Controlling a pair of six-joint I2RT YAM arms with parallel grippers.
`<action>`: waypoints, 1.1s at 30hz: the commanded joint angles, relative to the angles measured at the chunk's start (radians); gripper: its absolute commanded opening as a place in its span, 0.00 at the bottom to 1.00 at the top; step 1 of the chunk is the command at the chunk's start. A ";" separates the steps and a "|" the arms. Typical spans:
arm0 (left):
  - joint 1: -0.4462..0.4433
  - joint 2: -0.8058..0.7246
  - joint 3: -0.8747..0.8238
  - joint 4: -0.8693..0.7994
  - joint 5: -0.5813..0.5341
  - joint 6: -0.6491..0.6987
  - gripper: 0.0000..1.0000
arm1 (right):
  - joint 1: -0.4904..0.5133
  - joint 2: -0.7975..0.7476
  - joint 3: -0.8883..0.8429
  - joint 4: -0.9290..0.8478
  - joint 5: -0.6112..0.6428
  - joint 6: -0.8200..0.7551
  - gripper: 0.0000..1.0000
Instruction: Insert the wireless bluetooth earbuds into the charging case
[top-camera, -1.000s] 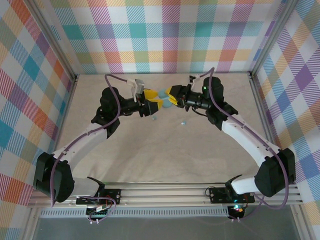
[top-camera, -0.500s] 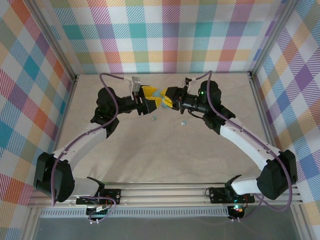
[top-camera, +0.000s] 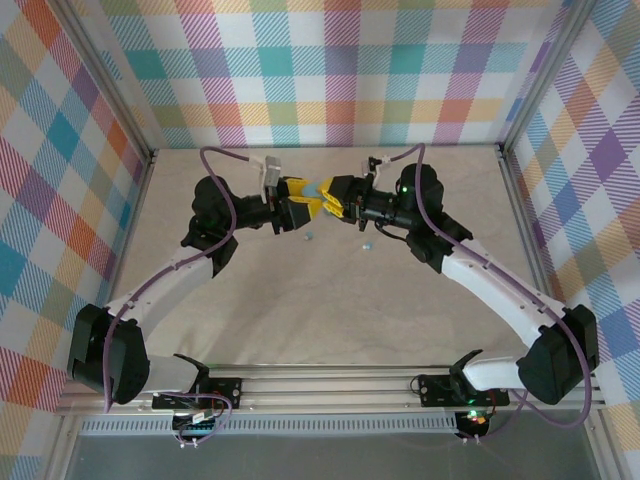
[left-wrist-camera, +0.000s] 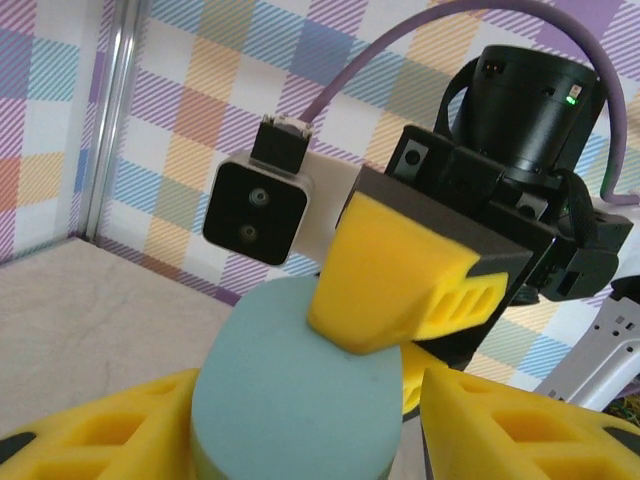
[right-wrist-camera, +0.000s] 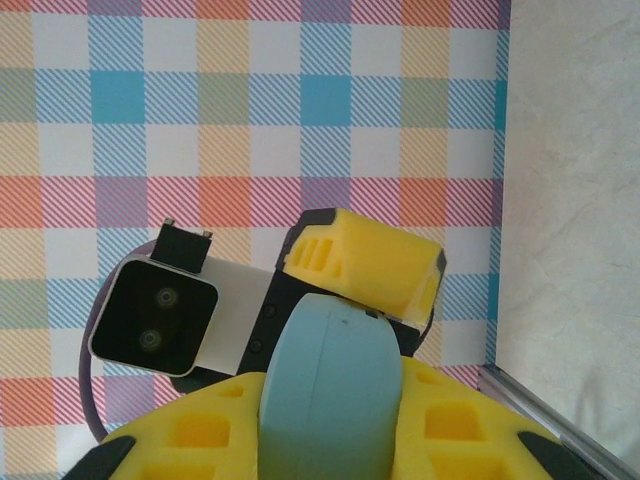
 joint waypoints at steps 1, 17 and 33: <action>0.012 -0.026 -0.025 0.030 0.031 -0.004 0.56 | 0.006 -0.047 0.017 0.005 0.018 0.007 0.03; 0.024 -0.054 -0.014 0.039 0.018 0.001 0.53 | 0.010 -0.031 0.028 0.008 -0.018 0.026 0.03; 0.016 -0.065 0.003 0.019 0.047 0.014 0.25 | 0.041 -0.006 0.038 0.039 -0.030 0.059 0.02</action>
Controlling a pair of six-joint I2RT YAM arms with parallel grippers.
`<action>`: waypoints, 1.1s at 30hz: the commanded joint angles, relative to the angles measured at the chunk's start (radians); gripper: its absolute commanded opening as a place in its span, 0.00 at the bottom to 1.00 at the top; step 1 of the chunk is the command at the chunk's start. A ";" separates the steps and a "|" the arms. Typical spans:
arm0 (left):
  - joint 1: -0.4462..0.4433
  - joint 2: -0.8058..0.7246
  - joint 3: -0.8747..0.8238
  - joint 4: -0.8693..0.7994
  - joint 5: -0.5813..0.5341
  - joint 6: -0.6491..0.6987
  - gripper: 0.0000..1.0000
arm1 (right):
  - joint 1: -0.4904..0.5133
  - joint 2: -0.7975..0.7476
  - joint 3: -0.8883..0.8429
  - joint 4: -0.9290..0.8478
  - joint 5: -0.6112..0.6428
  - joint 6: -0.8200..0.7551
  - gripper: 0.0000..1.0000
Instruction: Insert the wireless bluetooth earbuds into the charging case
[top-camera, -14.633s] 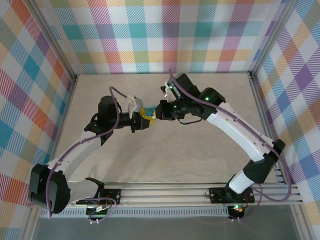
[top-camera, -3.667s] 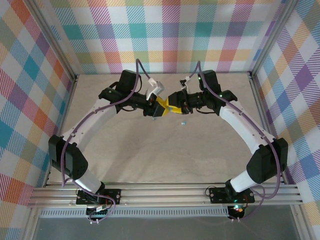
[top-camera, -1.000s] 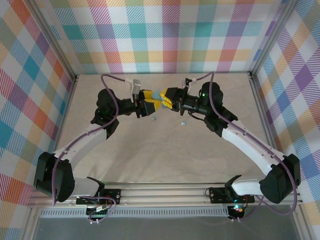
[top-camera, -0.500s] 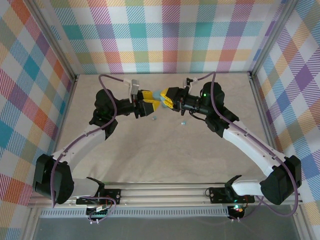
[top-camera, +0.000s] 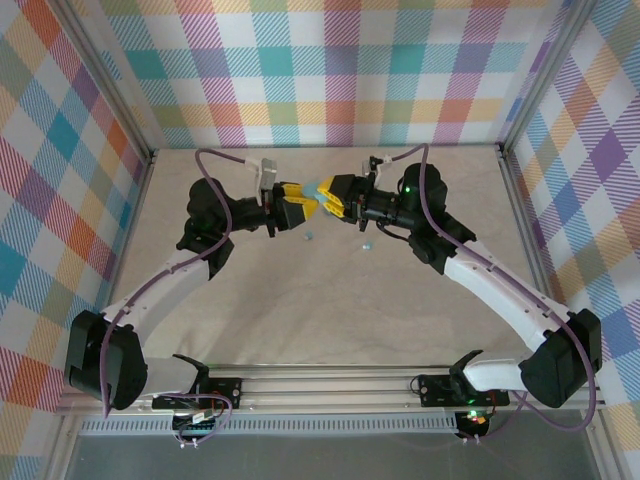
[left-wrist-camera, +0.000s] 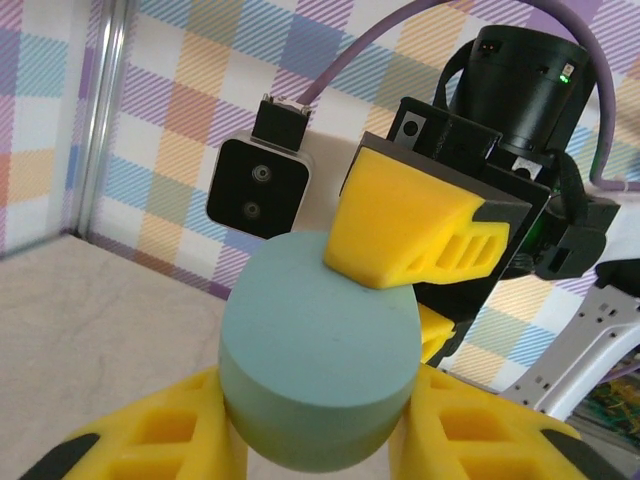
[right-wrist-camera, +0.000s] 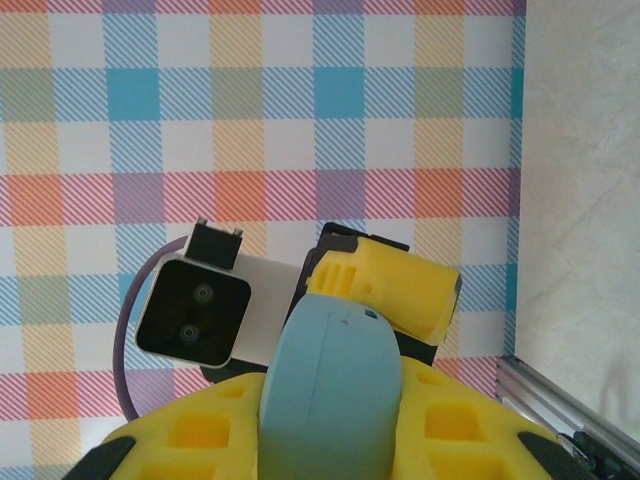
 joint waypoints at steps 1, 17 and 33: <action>0.001 -0.036 0.020 0.024 0.013 0.012 0.22 | 0.028 0.010 0.027 0.041 -0.026 0.015 0.03; 0.004 -0.152 0.052 -0.395 0.025 0.270 0.00 | 0.029 -0.079 0.083 -0.297 0.073 -0.314 0.66; 0.007 -0.169 0.162 -0.779 0.073 0.502 0.00 | 0.022 -0.097 0.273 -0.712 0.066 -1.187 0.76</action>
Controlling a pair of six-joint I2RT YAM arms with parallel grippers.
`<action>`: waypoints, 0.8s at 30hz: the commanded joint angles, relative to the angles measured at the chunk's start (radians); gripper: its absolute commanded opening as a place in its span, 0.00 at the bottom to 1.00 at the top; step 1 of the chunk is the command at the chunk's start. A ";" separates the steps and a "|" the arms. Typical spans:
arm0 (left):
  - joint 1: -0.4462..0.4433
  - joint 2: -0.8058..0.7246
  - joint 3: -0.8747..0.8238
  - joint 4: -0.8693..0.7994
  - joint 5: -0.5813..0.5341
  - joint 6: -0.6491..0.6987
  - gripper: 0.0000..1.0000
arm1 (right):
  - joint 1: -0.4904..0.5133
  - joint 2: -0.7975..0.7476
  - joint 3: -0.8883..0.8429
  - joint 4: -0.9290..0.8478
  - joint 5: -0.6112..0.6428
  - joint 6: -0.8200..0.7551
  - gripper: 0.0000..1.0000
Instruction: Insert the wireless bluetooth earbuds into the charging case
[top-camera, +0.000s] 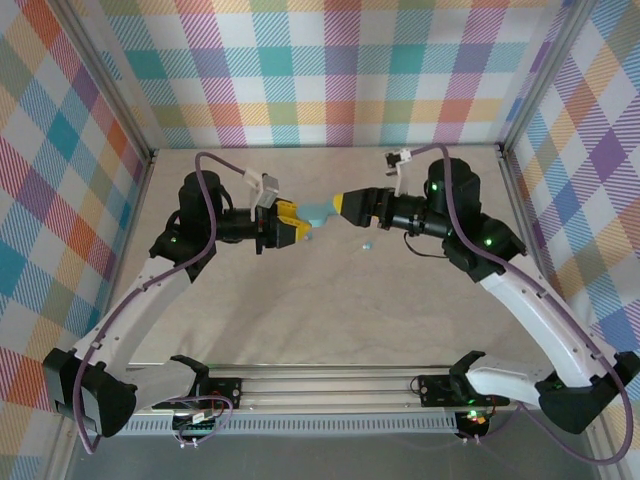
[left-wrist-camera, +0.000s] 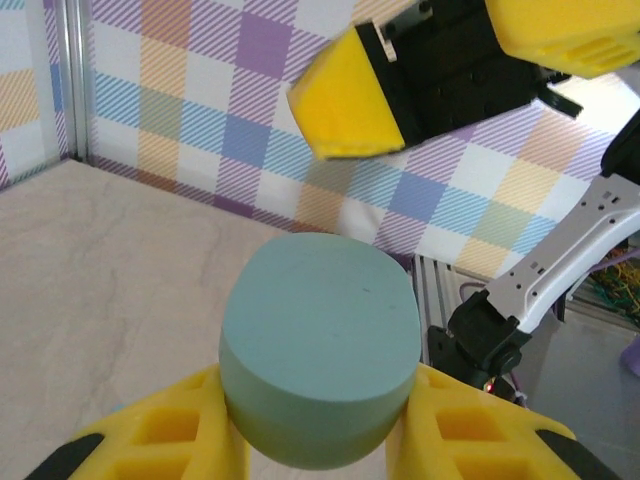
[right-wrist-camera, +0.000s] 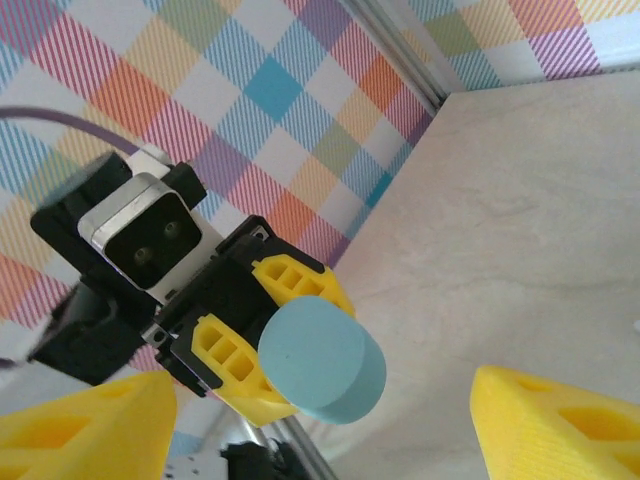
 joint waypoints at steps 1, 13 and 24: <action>0.003 -0.028 0.024 -0.073 0.027 0.060 0.00 | 0.002 0.050 0.044 -0.116 -0.102 -0.285 0.76; 0.003 -0.082 -0.047 -0.060 -0.042 0.072 0.00 | 0.010 0.077 0.002 -0.050 -0.211 -0.497 0.76; 0.003 -0.084 -0.058 -0.057 -0.039 0.075 0.00 | 0.034 0.105 -0.001 -0.057 -0.189 -0.601 0.78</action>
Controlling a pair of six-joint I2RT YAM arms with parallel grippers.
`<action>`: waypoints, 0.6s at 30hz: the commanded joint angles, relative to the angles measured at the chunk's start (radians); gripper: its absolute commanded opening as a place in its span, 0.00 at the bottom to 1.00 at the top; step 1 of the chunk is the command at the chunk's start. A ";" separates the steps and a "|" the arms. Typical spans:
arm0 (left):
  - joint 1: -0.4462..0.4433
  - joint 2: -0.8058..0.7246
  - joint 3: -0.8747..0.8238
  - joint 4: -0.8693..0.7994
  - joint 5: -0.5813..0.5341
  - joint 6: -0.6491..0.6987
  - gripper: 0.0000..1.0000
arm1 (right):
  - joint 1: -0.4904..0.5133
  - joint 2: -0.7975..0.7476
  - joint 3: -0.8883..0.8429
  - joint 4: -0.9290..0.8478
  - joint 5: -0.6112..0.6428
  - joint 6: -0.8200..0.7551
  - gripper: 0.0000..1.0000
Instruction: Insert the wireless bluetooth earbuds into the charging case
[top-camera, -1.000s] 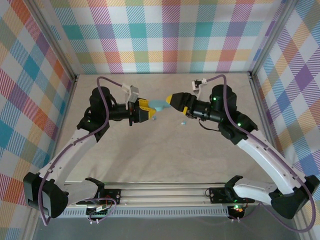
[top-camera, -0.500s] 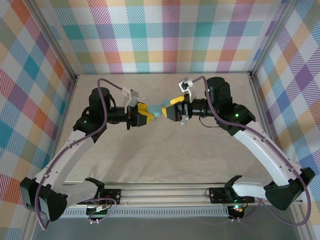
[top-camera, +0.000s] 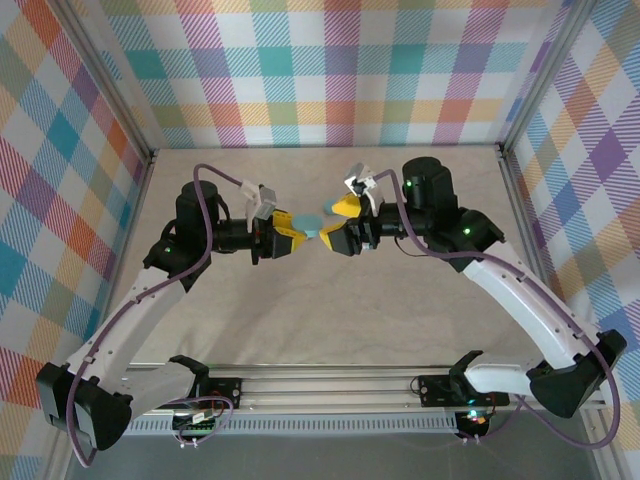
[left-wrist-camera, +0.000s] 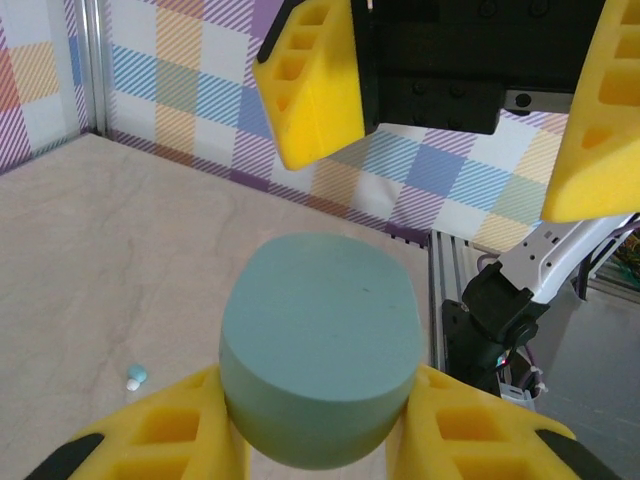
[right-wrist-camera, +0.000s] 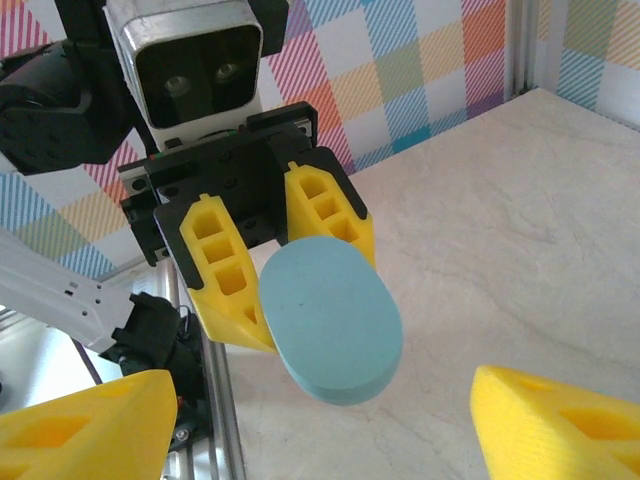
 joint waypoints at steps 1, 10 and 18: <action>0.003 -0.014 -0.007 0.026 0.011 0.005 0.00 | 0.010 0.029 0.002 0.003 -0.012 -0.054 0.79; 0.002 -0.007 -0.015 0.044 0.039 -0.028 0.00 | 0.042 0.075 0.018 -0.003 0.030 -0.081 0.80; 0.002 -0.018 -0.030 0.054 0.053 -0.045 0.00 | 0.045 0.121 0.075 -0.010 0.102 -0.075 0.79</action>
